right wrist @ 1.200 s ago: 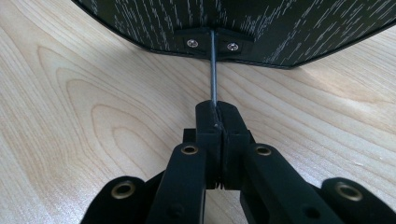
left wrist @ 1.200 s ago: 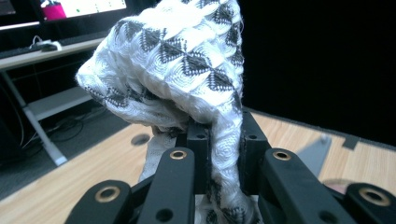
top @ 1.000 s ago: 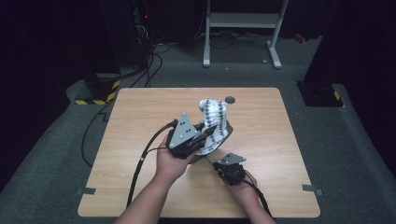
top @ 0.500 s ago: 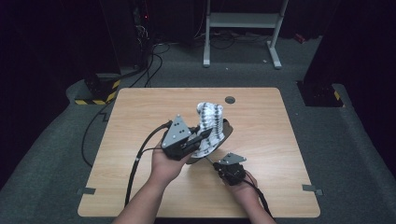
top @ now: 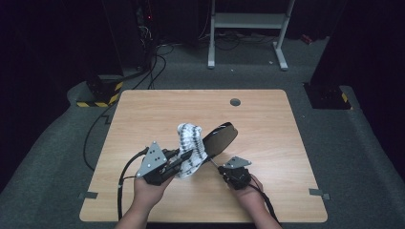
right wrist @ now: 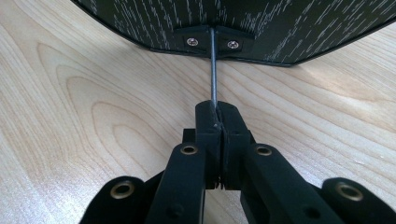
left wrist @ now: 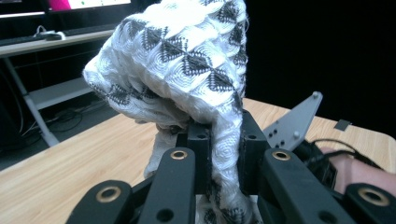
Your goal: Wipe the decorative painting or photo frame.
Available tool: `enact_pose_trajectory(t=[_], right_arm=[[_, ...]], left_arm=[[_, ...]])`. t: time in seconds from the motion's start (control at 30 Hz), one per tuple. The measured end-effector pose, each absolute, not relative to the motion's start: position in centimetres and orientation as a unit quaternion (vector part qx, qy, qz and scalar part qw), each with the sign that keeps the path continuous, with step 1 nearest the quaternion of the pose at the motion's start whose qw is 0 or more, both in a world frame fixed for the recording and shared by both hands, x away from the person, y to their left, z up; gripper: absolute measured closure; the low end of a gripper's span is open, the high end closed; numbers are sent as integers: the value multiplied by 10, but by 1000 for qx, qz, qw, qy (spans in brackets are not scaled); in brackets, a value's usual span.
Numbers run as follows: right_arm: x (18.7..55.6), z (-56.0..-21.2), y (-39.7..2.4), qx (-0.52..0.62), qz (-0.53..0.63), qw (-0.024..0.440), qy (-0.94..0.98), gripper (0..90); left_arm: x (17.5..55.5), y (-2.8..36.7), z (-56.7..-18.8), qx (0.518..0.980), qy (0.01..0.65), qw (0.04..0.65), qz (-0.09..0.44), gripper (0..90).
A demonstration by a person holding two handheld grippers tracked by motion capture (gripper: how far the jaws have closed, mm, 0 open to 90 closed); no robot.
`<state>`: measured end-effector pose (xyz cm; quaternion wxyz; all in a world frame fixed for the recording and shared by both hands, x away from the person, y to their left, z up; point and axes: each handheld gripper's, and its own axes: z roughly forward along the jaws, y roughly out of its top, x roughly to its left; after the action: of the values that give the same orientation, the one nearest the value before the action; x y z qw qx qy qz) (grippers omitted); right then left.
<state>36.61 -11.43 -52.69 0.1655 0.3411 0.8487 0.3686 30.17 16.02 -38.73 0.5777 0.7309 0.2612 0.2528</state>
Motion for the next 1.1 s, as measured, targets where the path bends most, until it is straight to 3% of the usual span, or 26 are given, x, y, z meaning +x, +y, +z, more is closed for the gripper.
enact_pose_trajectory(t=[0.4,0.87,1.1], right_arm=[[367,-527,-115,346,369,160,848,890],[367,-527,-115,342,368,163,849,890],[367,-527,-115,346,369,159,848,890]], left_arm=[[299,169,-416,742,284,551,253,791],[314,137,-367,736,243,567,280,782],[314,146,-377,726,252,582,267,782]])
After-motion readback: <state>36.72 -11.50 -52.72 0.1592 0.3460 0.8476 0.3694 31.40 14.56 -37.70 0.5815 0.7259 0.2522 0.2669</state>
